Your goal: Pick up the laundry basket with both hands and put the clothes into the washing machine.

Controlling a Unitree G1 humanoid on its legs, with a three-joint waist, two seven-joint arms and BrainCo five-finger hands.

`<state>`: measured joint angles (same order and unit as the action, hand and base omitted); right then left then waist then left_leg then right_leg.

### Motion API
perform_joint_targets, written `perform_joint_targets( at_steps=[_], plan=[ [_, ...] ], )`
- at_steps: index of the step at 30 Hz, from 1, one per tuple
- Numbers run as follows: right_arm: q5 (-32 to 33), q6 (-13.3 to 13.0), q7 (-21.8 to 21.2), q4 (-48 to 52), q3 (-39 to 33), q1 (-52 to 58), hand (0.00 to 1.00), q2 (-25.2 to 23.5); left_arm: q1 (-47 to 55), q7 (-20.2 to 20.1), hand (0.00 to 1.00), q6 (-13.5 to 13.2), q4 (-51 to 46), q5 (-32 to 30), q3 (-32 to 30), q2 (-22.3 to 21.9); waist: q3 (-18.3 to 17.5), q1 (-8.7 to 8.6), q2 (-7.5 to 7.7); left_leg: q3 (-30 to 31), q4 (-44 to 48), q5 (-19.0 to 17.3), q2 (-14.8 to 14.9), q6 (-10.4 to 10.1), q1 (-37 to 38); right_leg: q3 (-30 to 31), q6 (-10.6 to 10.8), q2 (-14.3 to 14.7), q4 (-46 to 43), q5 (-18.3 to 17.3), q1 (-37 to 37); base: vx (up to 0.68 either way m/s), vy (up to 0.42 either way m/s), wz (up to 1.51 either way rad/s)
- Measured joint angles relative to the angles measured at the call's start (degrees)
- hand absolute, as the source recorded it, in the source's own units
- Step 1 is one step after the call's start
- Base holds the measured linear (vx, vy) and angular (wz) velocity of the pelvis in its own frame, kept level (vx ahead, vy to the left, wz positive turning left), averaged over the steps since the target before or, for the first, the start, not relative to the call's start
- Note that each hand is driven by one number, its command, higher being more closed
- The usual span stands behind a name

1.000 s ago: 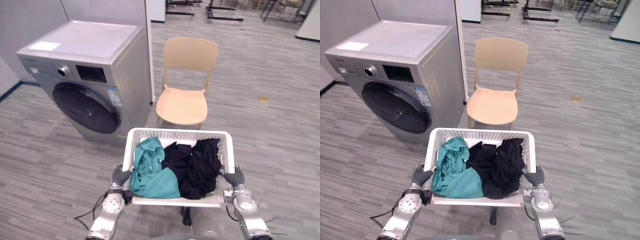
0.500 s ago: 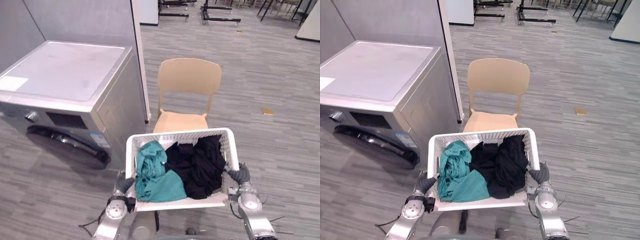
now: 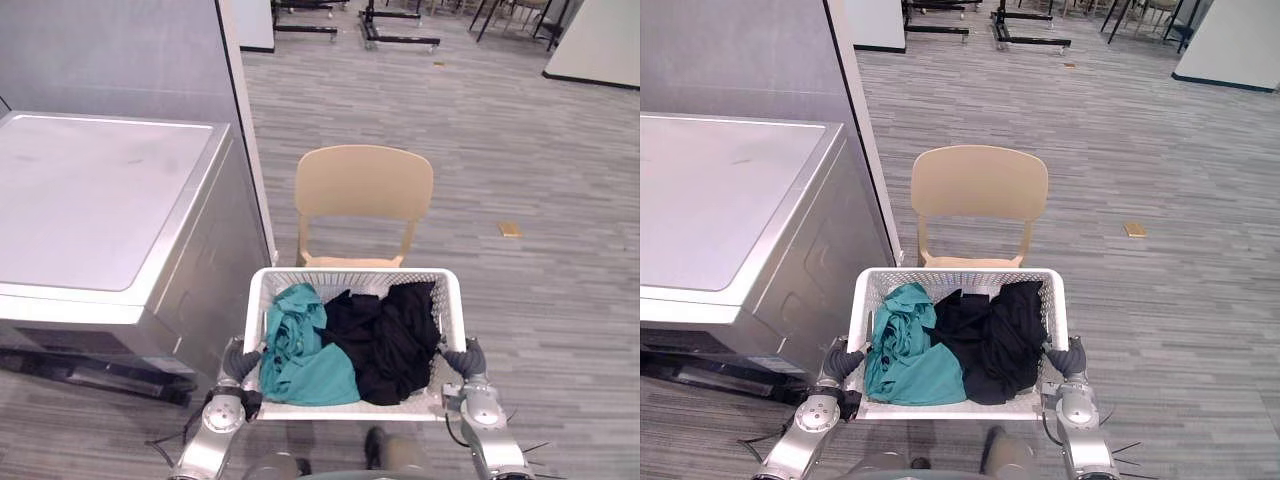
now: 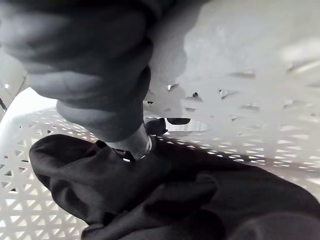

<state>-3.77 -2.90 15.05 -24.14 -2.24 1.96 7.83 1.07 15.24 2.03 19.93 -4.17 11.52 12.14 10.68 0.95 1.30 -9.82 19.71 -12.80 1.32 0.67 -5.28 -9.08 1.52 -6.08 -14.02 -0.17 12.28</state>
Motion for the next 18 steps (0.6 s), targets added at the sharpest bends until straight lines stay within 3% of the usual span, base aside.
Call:
perform_joint_targets(
  at_steps=[5, 6, 7, 10, 12, 18],
  plan=[
    [2.52, -0.32, 2.67, -5.56, -0.22, -14.44, 1.0, 2.09, -18.69, 2.29, 1.0, -0.12, 7.93, 1.34, -1.1, 0.85, 9.77, -0.31, 1.42, 0.28, 5.97, 0.0, 1.05, -0.01, -11.48, -0.38, -0.91, 0.51, 0.28, 3.28, 8.36, -0.08, -0.026, -0.02],
    [3.39, -0.31, 3.12, -7.35, -0.25, -18.64, 0.0, 2.72, -23.1, 3.03, 1.0, -0.12, 9.74, 1.37, -1.55, 1.3, 11.7, -0.22, 1.39, 0.29, 7.65, 0.0, 1.15, -0.01, -14.33, -0.35, -1.05, 0.46, 0.25, 4.32, 10.44, -0.19, 0.055, -0.02],
    [3.75, -0.32, 3.62, -8.09, -0.24, -20.47, 0.0, 2.67, -24.86, 3.69, 0.0, -0.12, 10.46, 1.41, -2.09, 1.39, 12.18, -0.24, 1.44, 0.28, 8.32, 0.0, 1.17, -0.01, -15.8, -0.27, -0.88, 0.41, 0.26, 4.52, 11.56, -0.19, 0.067, -0.01],
    [5.29, -0.22, 4.43, -11.41, -0.94, -27.53, 0.0, 1.17, -32.42, 5.49, 0.0, -0.2, 14.55, 3.15, -5.5, 1.11, 14.1, 0.15, 1.33, 0.32, 10.89, 0.0, 1.58, -0.01, -19.76, -0.37, -1.02, 0.51, 0.29, 5.65, 14.25, -0.13, 0.03, 0.02],
    [5.51, -0.19, 6.25, -11.43, -2.33, -31.02, 0.0, -1.27, -36.92, 7.4, 0.0, -1.71, 16.83, 3.49, -8.38, 1.11, 14.43, 0.88, 1.37, 0.35, 13.22, -0.41, 2.56, -0.47, -23.14, -0.64, -1.13, 1.08, 0.2, 6.0, 16.42, -0.12, -0.018, 0.03],
    [5.5, -0.37, 8.37, -7.75, -2.38, -33.32, 0.0, -3.05, -40.71, 11.11, 0.0, -2.54, 17.87, 3.46, -12.46, -0.22, 15.25, 1.56, 1.0, 0.41, 14.48, -1.52, 4.31, -0.02, -25.25, -1.56, -1.87, 2.32, -0.52, 6.59, 18.26, -0.1, -0.06, -0.01]
  ],
)
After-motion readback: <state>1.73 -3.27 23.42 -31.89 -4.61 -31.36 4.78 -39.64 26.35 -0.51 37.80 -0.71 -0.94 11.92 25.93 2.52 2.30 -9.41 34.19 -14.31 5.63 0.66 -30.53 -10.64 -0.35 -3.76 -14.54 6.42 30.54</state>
